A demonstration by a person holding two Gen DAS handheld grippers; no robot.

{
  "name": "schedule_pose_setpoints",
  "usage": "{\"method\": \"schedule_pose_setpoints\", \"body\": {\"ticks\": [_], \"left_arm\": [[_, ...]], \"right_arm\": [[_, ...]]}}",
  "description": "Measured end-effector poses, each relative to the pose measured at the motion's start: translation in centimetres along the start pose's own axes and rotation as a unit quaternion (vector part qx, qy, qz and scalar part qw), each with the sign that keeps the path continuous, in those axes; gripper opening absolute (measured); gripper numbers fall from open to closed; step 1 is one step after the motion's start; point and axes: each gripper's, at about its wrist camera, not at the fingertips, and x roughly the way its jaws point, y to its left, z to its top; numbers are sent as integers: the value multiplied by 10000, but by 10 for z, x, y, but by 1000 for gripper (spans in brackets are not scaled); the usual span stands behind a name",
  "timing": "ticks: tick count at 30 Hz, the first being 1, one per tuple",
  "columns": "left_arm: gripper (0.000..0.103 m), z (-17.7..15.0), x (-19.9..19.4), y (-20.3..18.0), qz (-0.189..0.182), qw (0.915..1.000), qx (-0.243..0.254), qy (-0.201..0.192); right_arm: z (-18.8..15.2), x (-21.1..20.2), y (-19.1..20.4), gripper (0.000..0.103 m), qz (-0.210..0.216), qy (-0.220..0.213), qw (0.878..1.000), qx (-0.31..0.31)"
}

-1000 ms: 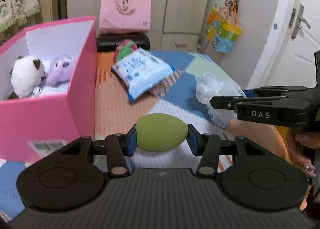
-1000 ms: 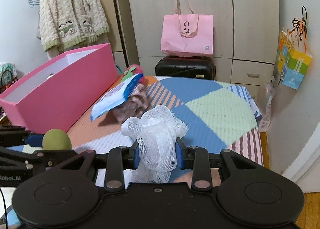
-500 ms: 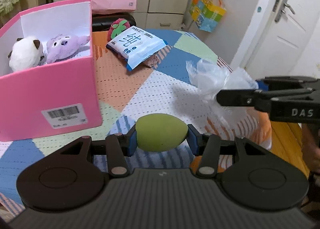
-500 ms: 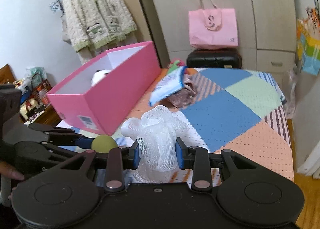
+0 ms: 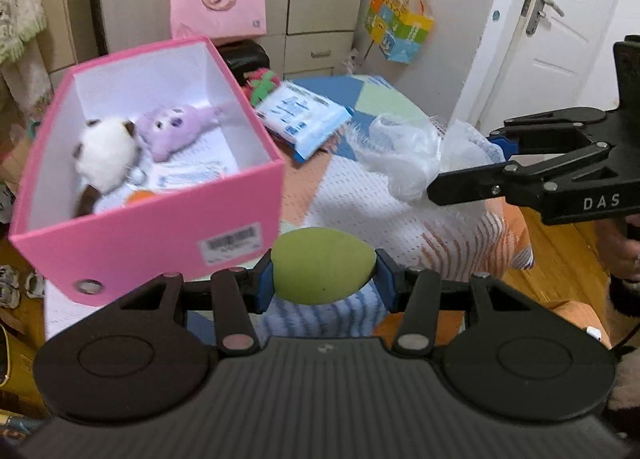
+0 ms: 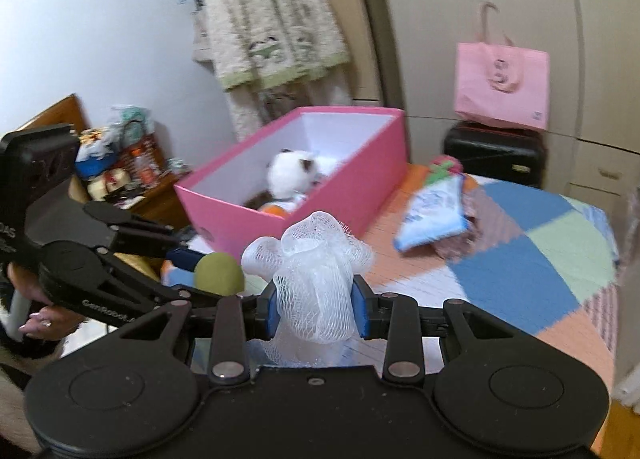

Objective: Organize soft objects
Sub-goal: 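Lift the green sponge with the left gripper while the right gripper carries the puff over the box, then lower both held items into the pink box and open both grippers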

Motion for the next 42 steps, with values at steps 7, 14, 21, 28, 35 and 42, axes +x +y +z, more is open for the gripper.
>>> {"method": "schedule_pose_setpoints", "body": {"ticks": [7,14,21,28,35,42], "left_arm": [[49,10,-25,26,123,9990,-29,-426],[49,25,-25,61,248,9969,-216,-720],[50,43,-17,99,442,9943,-431,-872],[50,64,16,132,745,9940,-525,-603],[50,72,49,154,956,9939,-524,-181],[53,76,66,159,1092,9934,-335,128]], "right_arm": [[27,19,28,40,137,-213,9985,-481],[54,44,31,40,192,-673,9971,-287],[80,80,31,40,9,-729,9963,-457],[102,125,27,40,-244,-264,9954,-884],[108,174,16,40,-525,390,9896,-1281],[105,206,18,44,-632,893,9760,-1883]]}}
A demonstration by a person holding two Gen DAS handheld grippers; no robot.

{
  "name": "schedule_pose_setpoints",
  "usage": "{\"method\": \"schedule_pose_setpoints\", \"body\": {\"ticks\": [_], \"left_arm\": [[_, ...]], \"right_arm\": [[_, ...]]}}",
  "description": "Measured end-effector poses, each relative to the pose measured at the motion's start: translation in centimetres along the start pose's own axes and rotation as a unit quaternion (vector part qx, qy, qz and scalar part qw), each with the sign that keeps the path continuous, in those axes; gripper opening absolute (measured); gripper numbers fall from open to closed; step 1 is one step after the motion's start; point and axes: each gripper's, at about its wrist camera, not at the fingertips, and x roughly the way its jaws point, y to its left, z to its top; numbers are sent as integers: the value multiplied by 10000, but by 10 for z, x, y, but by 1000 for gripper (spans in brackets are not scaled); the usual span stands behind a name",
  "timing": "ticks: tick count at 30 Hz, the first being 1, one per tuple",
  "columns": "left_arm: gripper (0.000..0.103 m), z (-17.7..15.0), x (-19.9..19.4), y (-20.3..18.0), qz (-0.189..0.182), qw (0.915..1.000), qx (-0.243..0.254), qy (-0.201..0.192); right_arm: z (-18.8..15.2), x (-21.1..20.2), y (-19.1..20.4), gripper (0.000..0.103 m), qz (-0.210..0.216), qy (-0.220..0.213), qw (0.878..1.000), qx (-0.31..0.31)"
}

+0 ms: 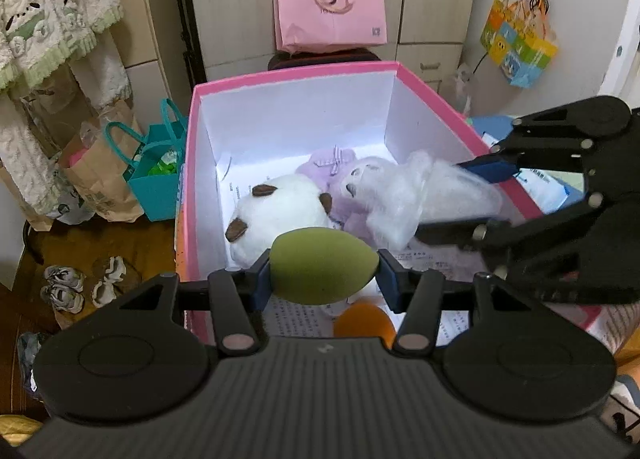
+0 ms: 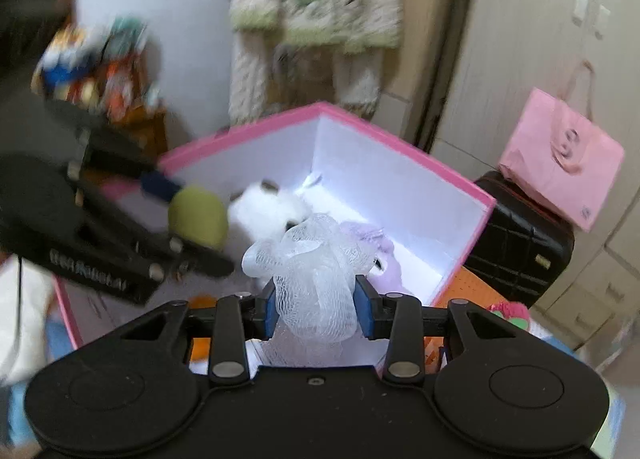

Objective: Organize soft objects
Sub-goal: 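Lower both held items into the pink box and open both grippers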

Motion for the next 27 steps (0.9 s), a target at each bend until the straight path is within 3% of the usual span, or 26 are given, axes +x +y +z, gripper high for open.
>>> {"method": "schedule_pose_setpoints", "body": {"ticks": [4,7,8,10,11,27], "left_arm": [[54,-1,1,-4,161,9998,91,-61],[59,-3,-2,-4,29,9999,47,-96],[63,-4,-3,-3,2,9999,20,-100],[70,-4,-5,-5,18,9999,39,-102],[70,-4,-7,-7,51,9999,50,-106],[71,-19,-83,-39,-114,9986,171,-489]], "right_arm": [[-1,11,7,44,-283,156,9989,-333],[-4,9,5,49,-285,132,9991,-290],[-5,7,6,52,-277,91,9991,-295],[-6,2,8,68,-295,23,9991,-312],[-6,-1,10,70,-332,-15,9989,-319],[-24,-86,22,78,-641,-742,9950,-174]]}}
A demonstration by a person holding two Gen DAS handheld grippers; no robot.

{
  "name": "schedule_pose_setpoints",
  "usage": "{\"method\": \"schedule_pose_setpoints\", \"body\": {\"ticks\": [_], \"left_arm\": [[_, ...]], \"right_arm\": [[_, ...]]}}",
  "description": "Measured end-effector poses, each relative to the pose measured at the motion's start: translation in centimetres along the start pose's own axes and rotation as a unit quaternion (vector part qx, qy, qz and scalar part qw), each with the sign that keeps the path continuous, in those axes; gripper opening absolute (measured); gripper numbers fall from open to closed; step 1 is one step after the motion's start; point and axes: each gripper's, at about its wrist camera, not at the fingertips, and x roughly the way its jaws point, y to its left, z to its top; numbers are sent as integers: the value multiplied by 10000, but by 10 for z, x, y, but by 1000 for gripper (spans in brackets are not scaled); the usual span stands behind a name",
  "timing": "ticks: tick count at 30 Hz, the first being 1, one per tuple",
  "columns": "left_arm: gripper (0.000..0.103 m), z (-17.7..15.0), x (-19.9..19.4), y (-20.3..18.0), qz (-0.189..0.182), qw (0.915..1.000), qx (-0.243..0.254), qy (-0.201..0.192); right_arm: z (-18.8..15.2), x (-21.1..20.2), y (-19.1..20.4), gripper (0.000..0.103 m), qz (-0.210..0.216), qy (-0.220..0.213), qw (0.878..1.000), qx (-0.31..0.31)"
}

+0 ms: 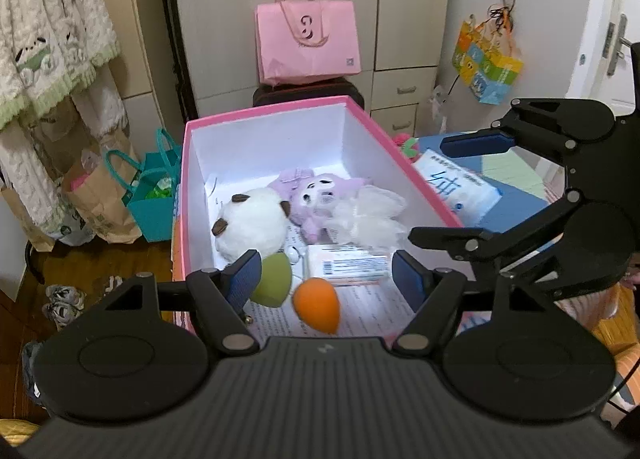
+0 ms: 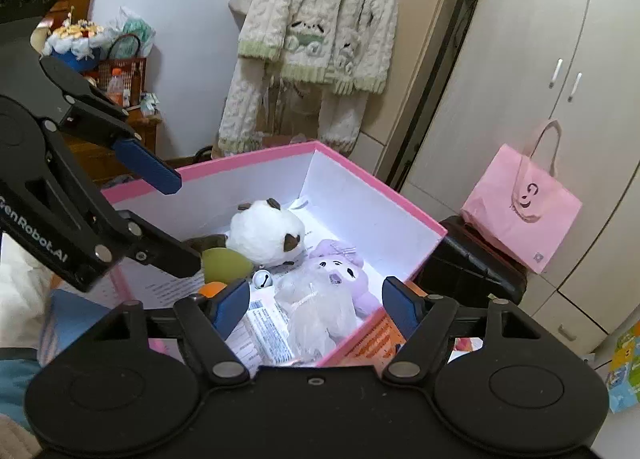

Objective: Organize soft objects
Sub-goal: 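Lower both held items into the pink box and open both grippers, then withdraw both grippers from the box toward the large white wipes pack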

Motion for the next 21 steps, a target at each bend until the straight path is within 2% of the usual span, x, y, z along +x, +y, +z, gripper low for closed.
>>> {"method": "schedule_pose_setpoints", "body": {"ticks": [8,14,21], "left_arm": [[72,-4,-32,-34,-20,9995,282,-144],[72,-3,-47,-65,-48,9984,508,-250],[72,6,-46,-103,-535,9965,624,-181]], "right_arm": [[-17,-46,-12,79,-77,-251,9995,161],[-49,-82,-41,80,-75,-358,9975,603],[-89,-107,-76,80,-258,-397,9934,1046]]}}
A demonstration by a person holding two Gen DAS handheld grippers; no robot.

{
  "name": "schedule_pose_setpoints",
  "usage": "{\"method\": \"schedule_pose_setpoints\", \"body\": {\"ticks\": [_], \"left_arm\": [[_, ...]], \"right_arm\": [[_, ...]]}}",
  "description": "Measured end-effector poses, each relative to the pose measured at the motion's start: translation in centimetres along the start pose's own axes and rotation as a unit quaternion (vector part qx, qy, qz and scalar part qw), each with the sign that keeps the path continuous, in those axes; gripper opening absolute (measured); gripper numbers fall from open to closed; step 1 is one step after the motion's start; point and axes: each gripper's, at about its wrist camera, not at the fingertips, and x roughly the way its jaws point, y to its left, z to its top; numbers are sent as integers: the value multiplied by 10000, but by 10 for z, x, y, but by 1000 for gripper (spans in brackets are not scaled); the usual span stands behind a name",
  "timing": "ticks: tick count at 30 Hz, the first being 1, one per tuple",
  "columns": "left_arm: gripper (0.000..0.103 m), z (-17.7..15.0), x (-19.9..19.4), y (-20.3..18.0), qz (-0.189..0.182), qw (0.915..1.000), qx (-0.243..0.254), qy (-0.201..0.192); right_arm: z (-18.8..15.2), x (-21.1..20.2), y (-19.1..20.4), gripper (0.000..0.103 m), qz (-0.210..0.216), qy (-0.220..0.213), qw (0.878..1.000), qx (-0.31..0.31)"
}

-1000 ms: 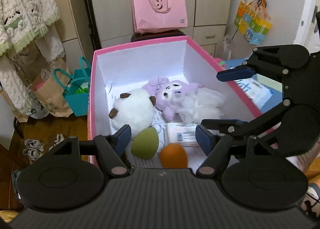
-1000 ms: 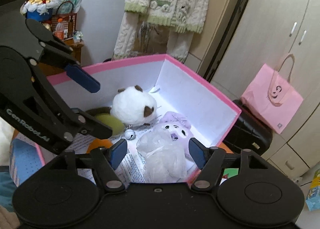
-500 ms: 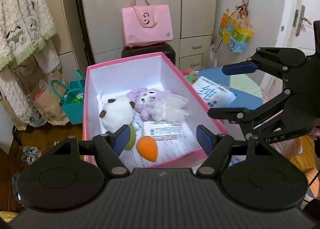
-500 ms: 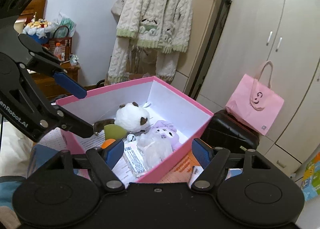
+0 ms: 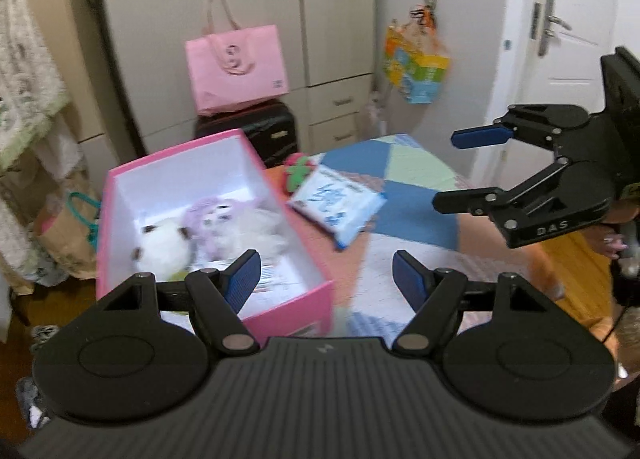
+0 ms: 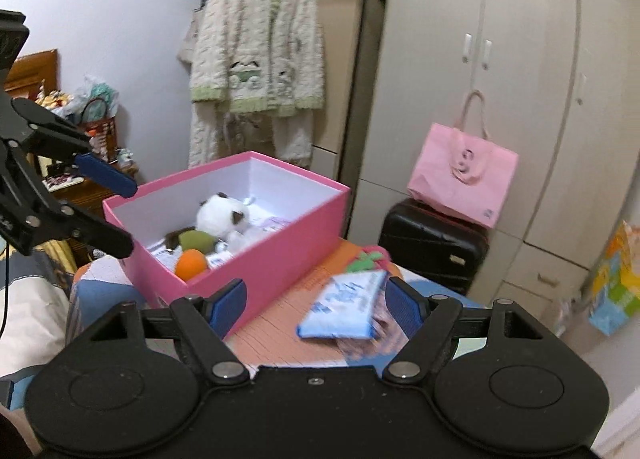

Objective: Organize soft objects
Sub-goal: 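Withdraw both grippers from the box toward the large white wipes pack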

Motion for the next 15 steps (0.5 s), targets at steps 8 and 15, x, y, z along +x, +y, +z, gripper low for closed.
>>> {"method": "schedule_pose_setpoints", "body": {"ticks": [8,15], "left_arm": [[71,23,36,-38,-505,9986,-47,154],[70,38,75,-50,-728,9963,-390,232]], "right_arm": [[-26,-5,-25,81,118,-63,9998,136],[-39,20,-28,81,367,-54,9993,-48]]}}
